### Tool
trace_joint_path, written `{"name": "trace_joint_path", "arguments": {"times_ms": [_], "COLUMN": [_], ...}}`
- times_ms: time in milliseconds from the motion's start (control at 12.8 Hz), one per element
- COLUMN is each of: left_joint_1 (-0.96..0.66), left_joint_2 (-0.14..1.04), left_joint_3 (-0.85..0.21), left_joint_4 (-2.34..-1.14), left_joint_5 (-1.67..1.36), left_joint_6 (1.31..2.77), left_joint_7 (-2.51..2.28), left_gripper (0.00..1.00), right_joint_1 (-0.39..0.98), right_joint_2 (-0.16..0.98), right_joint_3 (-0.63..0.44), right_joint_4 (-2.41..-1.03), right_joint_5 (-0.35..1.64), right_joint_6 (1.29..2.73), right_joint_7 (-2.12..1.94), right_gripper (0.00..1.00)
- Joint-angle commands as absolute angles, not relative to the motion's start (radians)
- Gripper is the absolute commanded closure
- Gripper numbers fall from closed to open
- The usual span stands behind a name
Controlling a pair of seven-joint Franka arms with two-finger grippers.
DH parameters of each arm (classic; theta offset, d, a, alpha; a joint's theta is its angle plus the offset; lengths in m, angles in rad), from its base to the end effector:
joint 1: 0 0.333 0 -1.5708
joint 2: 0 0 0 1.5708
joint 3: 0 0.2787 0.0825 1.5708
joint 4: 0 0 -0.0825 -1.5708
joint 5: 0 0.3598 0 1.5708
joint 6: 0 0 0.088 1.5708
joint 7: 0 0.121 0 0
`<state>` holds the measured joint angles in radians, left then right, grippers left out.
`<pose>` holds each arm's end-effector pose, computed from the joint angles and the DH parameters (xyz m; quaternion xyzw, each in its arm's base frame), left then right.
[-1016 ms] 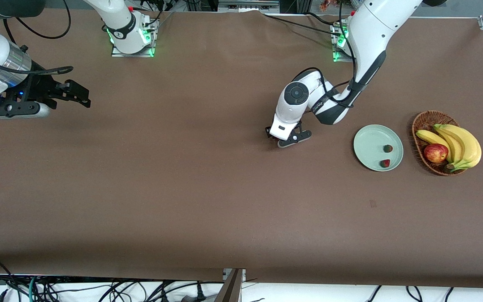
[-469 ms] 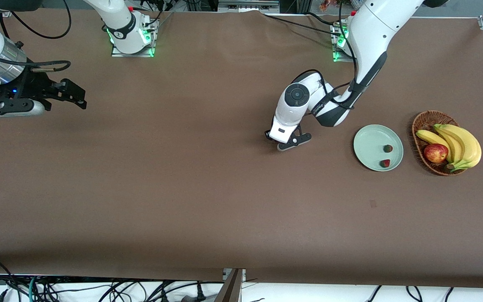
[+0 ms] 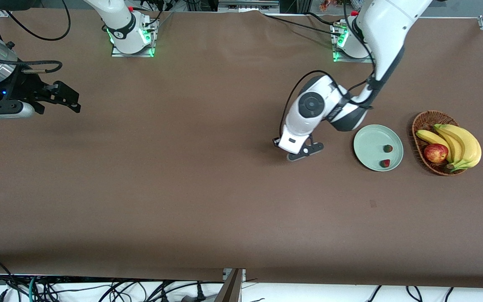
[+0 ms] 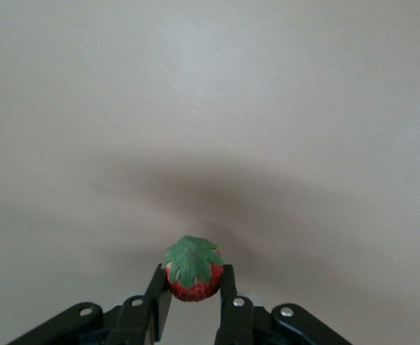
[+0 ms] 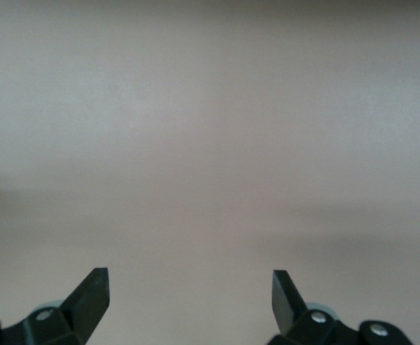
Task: Collect all strawberries into plate
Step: 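Carry the strawberry to the plate with the left gripper and release it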
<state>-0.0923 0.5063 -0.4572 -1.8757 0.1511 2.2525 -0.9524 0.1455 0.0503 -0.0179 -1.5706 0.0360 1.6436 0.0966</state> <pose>0.5120 -0.2979 0.2291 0.9832 0.1713 -0.0613 0.0139 0.5456 0.0744 0.5527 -0.9997 -0.0144 -0.0093 0.0187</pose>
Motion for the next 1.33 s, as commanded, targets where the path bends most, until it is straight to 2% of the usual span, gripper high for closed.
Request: {"name": "trace_joint_path", "arguments": {"times_ms": [0,234,547,781,938,1016,1094,1172,1250], "left_joint_1": [-0.032,0.015,0.021,0.038,0.040,0.040,0.038,0.038,0.038], "left_joint_2": [0.381,0.347,0.374,0.423,0.434,0.433,0.433,0.434,0.427], "left_joint_3": [-0.375,-0.249,-0.030,0.005,0.009,0.009,0.009,0.009,0.009], "left_joint_4": [-1.908,-1.910,-1.937,-2.017,-2.029,-2.029,-2.026,-2.022,-2.019], "left_joint_5": [0.023,0.003,-0.003,-0.003,-0.003,-0.003,-0.002,-0.002,-0.002], "left_joint_6": [2.119,2.017,2.038,2.204,2.229,2.227,2.224,2.220,2.208], "left_joint_7": [-0.644,-0.339,0.039,0.112,0.120,0.121,0.124,0.142,0.152], "left_gripper": [0.86,0.86,0.85,0.83,0.76,0.66,0.22,0.00,0.00], "right_joint_1": [0.132,0.129,0.129,0.127,0.127,0.127,0.127,0.127,0.127], "right_joint_2": [0.064,0.064,0.063,0.063,0.064,0.063,0.063,0.063,0.063], "right_joint_3": [-0.006,-0.008,-0.008,-0.008,-0.008,-0.008,-0.008,-0.008,-0.008], "right_joint_4": [-1.545,-1.548,-1.554,-1.554,-1.554,-1.554,-1.554,-1.554,-1.554], "right_joint_5": [0.023,0.021,0.021,0.021,0.021,0.021,0.021,0.021,0.021], "right_joint_6": [1.631,1.628,1.623,1.623,1.623,1.623,1.623,1.623,1.623], "right_joint_7": [0.094,0.094,0.092,0.091,0.086,0.086,0.087,0.086,0.084], "right_gripper": [0.00,0.00,0.00,0.00,0.00,0.00,0.00,0.00,0.00]}}
